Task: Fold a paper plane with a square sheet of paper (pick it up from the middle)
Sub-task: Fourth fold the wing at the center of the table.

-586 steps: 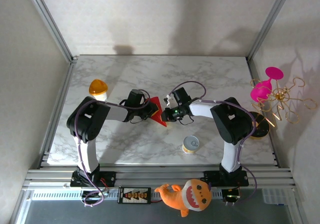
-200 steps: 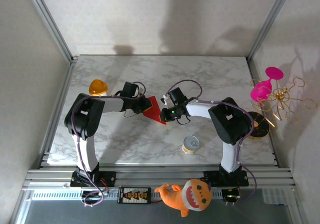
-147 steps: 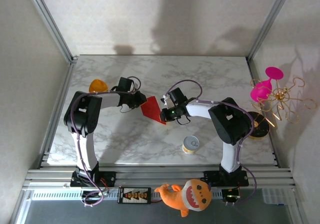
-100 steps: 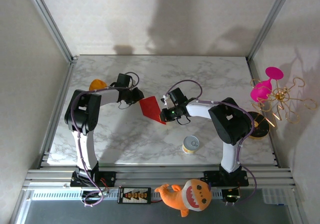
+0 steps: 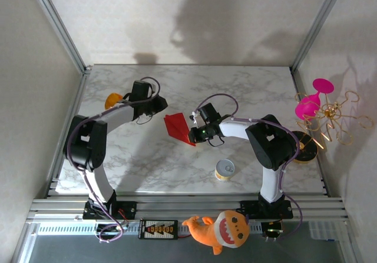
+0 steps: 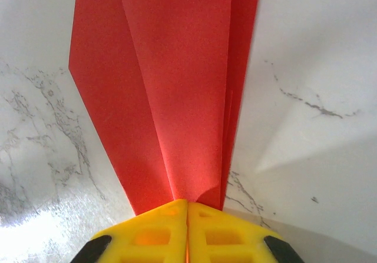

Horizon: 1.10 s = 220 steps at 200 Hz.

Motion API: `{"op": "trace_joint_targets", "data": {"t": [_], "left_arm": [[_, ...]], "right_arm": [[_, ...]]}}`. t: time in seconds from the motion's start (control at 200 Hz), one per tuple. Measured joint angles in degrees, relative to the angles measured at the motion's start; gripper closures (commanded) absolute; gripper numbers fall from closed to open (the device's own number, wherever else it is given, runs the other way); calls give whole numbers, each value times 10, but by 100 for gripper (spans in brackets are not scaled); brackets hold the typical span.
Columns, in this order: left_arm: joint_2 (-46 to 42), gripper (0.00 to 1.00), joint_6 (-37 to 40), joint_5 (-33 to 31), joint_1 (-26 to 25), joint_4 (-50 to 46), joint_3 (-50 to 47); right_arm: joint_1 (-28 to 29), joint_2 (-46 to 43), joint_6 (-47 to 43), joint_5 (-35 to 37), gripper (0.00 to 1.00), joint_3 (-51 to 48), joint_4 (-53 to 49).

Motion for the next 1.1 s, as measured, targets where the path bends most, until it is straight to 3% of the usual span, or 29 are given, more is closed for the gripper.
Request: {"op": "trace_joint_targets", "data": {"t": [0.27, 0.661, 0.886, 1.102], "left_arm": [[28, 87, -40, 4, -70, 31, -36], [80, 92, -49, -27, -70, 30, -36], [81, 94, -49, -31, -70, 31, -36], [81, 95, -49, -31, -70, 31, -38]], "right_arm": [[0, 1, 1, 0, 91, 3, -4], [0, 0, 2, -3, 90, 3, -4], [0, -12, 27, -14, 84, 5, -2], [0, -25, 68, -29, 90, 20, 33]]}}
